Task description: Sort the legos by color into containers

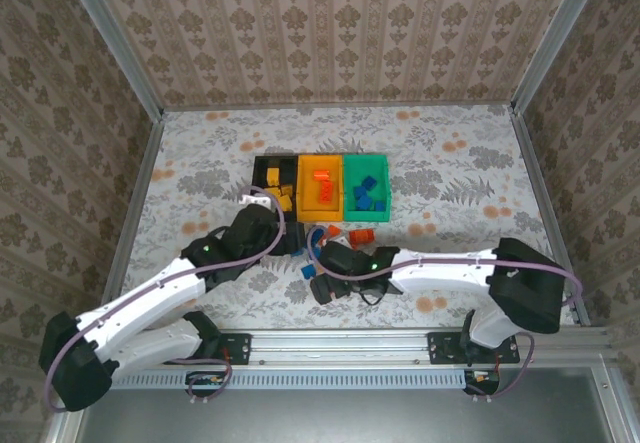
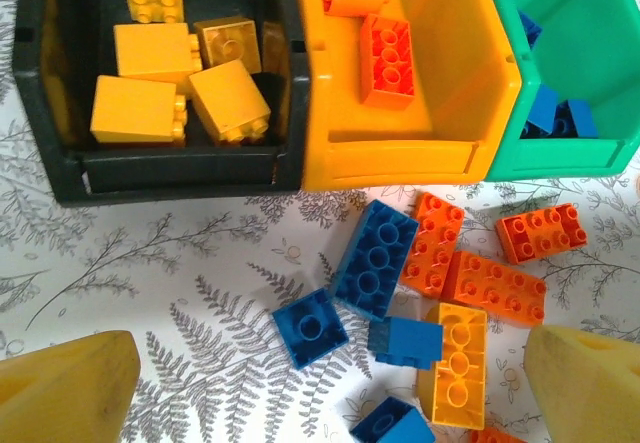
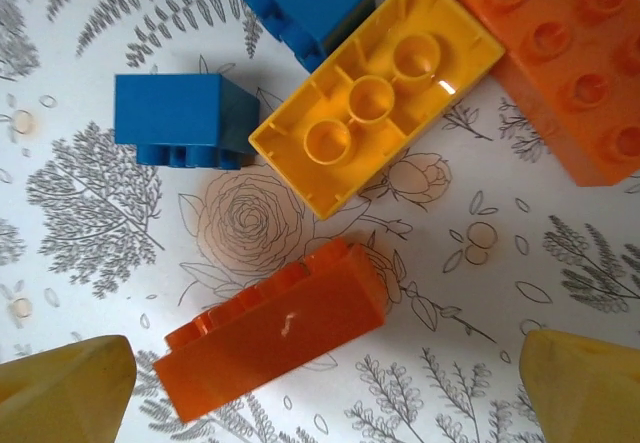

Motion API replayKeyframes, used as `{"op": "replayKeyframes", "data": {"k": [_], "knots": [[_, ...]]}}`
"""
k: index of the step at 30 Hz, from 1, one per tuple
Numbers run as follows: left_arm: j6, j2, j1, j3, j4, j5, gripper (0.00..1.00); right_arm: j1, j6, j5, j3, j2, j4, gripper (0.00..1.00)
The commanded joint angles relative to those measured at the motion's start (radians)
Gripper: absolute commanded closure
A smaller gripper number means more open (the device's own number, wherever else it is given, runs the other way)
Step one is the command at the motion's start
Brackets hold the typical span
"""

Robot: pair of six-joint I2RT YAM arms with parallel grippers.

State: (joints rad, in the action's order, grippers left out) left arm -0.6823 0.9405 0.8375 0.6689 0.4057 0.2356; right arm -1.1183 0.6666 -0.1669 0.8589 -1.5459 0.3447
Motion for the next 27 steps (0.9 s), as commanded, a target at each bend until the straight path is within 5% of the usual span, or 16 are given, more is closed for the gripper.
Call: {"op": "replayKeyframes", "data": {"k": [1, 7, 17, 27], "knots": [[-0.054, -0.061, 0.008, -0.037, 0.029, 0.040, 0.00, -0.018, 0.044, -0.083, 0.056, -0.053, 0.036, 0.00], [-0.059, -0.082, 0.007, -0.059, 0.035, 0.048, 0.00, -0.021, 0.089, -0.126, 0.076, -0.136, 0.098, 0.07], [-0.058, -0.068, 0.006, -0.070, 0.018, 0.038, 0.00, 0.008, 0.116, -0.120, -0.066, -0.020, 0.063, 0.46], [-0.070, -0.057, 0.007, -0.093, 0.003, 0.022, 0.00, 0.048, 0.024, -0.106, -0.111, 0.111, 0.005, 0.68]]}}
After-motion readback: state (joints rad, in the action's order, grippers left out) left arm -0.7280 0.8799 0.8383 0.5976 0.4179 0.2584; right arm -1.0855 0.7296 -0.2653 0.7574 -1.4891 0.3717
